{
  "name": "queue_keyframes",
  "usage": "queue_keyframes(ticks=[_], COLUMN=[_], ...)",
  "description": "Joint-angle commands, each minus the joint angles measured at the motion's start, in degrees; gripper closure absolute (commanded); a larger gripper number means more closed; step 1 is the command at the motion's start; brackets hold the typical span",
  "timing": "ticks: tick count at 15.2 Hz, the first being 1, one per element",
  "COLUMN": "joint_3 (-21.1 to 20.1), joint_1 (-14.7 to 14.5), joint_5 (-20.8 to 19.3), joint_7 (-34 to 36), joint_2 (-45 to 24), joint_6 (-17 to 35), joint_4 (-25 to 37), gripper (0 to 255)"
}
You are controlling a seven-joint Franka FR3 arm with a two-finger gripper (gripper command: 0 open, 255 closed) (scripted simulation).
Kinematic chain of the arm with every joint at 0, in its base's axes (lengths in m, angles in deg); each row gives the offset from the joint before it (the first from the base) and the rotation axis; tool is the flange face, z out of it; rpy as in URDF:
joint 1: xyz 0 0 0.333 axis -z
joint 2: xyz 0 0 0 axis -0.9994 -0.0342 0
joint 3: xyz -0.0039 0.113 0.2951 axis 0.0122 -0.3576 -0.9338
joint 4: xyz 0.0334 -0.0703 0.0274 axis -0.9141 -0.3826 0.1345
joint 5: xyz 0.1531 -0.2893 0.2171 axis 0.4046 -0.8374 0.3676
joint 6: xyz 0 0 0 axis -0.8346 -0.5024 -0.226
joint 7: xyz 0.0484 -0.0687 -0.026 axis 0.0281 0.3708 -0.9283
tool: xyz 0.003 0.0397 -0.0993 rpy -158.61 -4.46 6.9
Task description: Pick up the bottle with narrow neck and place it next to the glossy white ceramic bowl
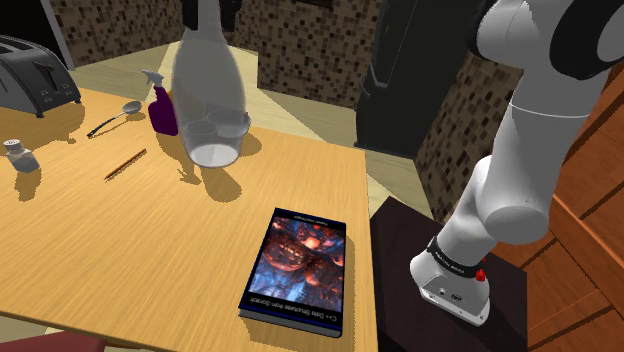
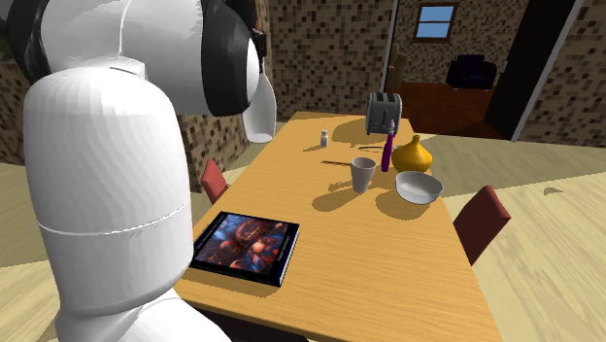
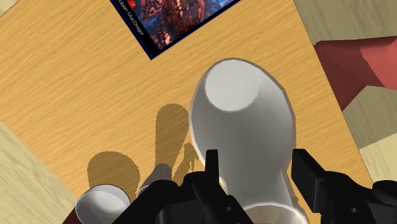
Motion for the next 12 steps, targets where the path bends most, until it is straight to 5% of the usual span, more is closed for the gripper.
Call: queue_keyframes(ticks=[1,5,12], joint_3=[-0.18,-0.26,2.61], joint_1=[-1.23,-4.26,7.03], joint_5=[-1.36,-4.25,2.07], joint_7=[0.27,0.58,-8.80], joint_2=[-1.90,-5.78,0.67], joint_6=[-2.64,-7.73,1.71], joint_4=[4.24,12.75,-1.37], gripper=[255,255,255])
